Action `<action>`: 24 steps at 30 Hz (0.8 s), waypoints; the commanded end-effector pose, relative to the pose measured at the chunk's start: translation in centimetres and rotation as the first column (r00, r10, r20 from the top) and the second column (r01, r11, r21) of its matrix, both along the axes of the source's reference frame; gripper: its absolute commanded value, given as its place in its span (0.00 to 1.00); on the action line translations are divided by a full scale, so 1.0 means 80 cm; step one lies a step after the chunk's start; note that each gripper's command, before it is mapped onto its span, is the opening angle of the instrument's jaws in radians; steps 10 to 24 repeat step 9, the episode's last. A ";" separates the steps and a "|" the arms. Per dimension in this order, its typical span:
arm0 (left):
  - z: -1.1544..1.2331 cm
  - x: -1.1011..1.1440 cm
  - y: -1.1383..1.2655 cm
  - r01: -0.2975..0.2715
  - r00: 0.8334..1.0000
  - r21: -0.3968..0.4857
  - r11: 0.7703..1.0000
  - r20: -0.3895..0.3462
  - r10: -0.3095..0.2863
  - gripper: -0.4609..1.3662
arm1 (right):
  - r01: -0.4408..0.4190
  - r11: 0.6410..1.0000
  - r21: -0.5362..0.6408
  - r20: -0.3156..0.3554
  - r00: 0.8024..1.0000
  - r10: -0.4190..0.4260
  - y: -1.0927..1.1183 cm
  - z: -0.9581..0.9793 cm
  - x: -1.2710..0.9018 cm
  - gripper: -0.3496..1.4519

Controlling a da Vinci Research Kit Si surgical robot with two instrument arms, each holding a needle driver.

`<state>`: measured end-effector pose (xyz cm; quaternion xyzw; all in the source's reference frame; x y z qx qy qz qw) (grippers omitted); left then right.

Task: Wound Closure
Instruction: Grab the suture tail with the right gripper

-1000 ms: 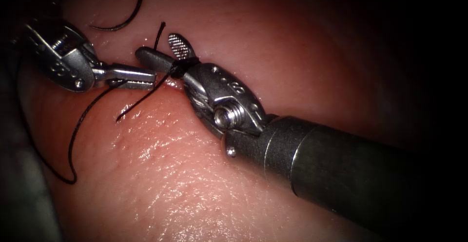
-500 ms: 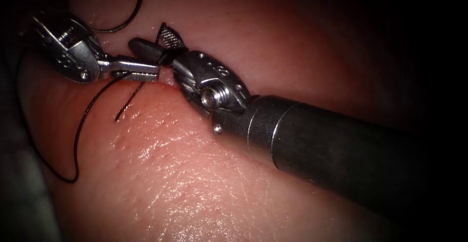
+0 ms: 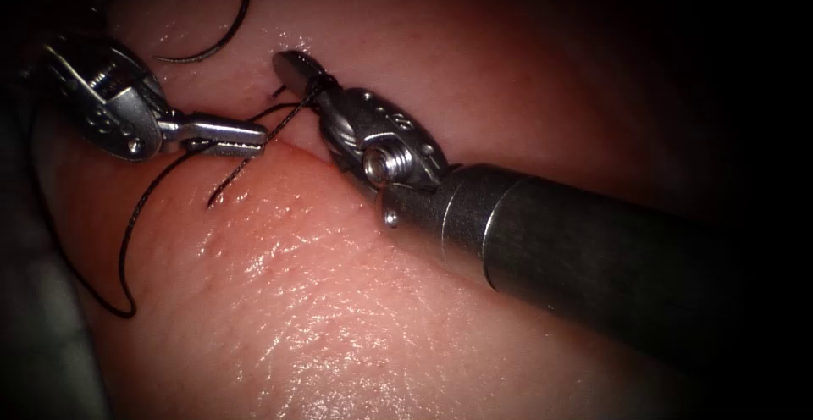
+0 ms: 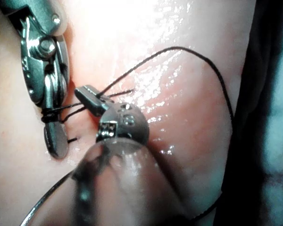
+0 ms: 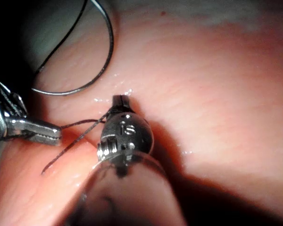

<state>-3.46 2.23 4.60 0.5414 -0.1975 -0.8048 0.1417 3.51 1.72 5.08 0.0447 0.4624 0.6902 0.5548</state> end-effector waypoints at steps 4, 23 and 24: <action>0.0000 0.0000 0.0001 -0.004 1.000 0.002 1.000 -0.002 0.004 0.06 | 0.013 1.000 0.003 -0.011 1.000 -0.013 -0.0002 -0.0001 0.0005 0.00; 0.0001 0.0000 0.0001 -0.005 1.000 0.002 1.000 -0.001 0.005 0.06 | 0.017 1.000 0.004 -0.016 1.000 -0.017 -0.0004 -0.0004 0.0010 0.00; 0.0001 0.0000 0.0001 -0.005 1.000 0.002 1.000 -0.001 0.005 0.06 | 0.017 1.000 0.004 -0.016 1.000 -0.017 -0.0004 -0.0004 0.0010 0.00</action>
